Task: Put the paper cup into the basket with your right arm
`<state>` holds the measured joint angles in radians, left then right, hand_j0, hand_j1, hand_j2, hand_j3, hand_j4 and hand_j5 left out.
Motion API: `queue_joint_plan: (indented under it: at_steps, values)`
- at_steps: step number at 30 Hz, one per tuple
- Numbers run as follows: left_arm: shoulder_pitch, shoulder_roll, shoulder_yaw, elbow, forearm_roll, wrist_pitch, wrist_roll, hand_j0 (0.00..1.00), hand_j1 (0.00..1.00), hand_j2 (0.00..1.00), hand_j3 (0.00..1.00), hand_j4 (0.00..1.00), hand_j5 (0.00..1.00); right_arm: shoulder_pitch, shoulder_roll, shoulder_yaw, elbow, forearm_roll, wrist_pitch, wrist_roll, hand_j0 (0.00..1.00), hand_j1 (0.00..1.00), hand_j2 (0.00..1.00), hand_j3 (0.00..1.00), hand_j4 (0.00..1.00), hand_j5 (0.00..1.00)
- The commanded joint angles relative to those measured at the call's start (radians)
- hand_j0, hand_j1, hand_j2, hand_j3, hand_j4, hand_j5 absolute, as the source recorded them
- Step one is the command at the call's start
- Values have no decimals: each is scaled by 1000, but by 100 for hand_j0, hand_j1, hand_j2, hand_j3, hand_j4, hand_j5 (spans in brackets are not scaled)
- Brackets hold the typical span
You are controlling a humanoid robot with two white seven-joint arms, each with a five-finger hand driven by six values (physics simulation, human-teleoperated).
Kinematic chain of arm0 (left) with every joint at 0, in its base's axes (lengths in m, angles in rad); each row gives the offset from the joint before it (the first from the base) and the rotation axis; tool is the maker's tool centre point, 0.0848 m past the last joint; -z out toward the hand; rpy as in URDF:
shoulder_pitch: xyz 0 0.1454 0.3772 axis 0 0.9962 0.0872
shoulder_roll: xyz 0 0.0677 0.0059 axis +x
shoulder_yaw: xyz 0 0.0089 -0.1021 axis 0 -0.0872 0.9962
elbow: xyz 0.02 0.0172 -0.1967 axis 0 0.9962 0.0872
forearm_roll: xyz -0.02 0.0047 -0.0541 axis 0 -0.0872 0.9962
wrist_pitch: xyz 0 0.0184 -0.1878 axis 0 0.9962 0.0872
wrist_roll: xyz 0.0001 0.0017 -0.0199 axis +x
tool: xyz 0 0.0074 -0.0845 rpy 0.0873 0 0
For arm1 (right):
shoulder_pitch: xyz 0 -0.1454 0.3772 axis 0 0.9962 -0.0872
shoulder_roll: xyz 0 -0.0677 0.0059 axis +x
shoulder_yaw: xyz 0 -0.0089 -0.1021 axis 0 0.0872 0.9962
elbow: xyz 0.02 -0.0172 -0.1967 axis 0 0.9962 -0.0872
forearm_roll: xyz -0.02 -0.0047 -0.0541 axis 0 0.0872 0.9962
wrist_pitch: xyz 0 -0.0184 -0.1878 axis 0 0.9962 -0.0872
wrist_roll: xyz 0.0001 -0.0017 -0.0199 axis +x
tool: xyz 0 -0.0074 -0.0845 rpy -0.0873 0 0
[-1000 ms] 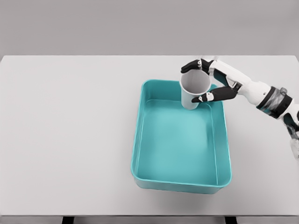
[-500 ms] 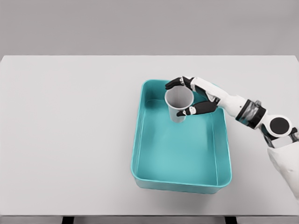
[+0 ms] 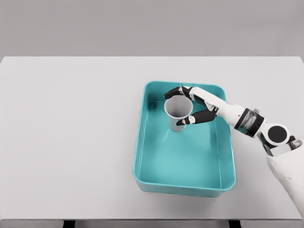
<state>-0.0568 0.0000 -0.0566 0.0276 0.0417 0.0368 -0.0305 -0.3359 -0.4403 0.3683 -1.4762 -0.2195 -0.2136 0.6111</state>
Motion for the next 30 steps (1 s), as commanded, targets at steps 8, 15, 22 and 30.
queue_joint_plan:
  at_steps: [8, 15, 22, 30]
  values:
    - [0, 0, 0, 0, 0, 0, 0, 100, 100, 100, 100, 100, 100, 3, -1, -2, 10, -3, -12, 0, 73, 73, 73, 73, 73, 73]
    - [-2, 0, 0, 0, 1, 0, 0, 100, 100, 100, 100, 100, 100, 3, 0, 0, 27, -3, -18, 0, 75, 75, 75, 75, 75, 75]
    - [0, 0, 0, 0, 0, 0, 0, 100, 100, 100, 100, 100, 100, 3, 2, 8, 51, -3, -38, 0, 75, 75, 75, 75, 75, 75]
    - [0, 0, 0, 0, 1, 0, 0, 100, 100, 100, 100, 100, 100, 3, 2, 8, 45, -3, -38, 0, 88, 88, 88, 88, 88, 88]
